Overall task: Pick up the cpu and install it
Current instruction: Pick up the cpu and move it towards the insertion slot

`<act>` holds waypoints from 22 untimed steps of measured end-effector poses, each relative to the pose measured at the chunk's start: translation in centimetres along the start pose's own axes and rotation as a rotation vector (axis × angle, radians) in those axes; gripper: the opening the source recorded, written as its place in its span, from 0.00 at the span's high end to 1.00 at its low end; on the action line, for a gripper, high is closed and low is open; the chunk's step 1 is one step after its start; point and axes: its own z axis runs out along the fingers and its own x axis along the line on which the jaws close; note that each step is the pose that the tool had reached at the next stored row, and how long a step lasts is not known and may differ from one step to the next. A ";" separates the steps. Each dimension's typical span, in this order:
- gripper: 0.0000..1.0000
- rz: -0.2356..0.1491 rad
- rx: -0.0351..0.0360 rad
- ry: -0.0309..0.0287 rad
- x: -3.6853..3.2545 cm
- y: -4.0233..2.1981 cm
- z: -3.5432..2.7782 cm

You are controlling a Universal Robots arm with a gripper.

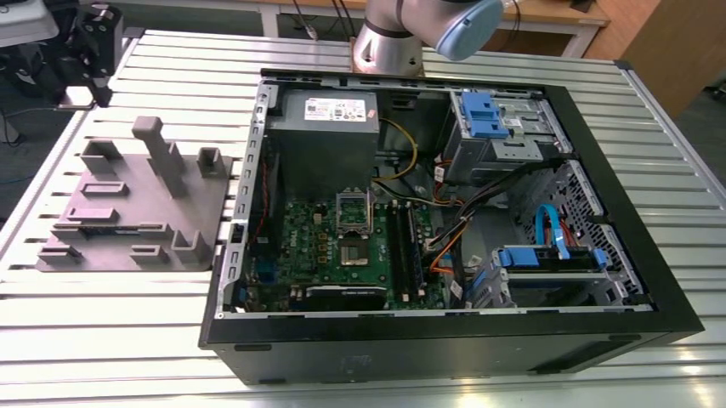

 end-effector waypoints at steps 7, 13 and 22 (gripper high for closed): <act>0.53 0.000 0.0000 0.0000 -0.14 -0.01 -0.01; 0.53 0.000 0.0000 0.0000 -0.27 -0.01 -0.01; 0.53 0.000 0.0001 0.0000 -0.51 -0.02 -0.03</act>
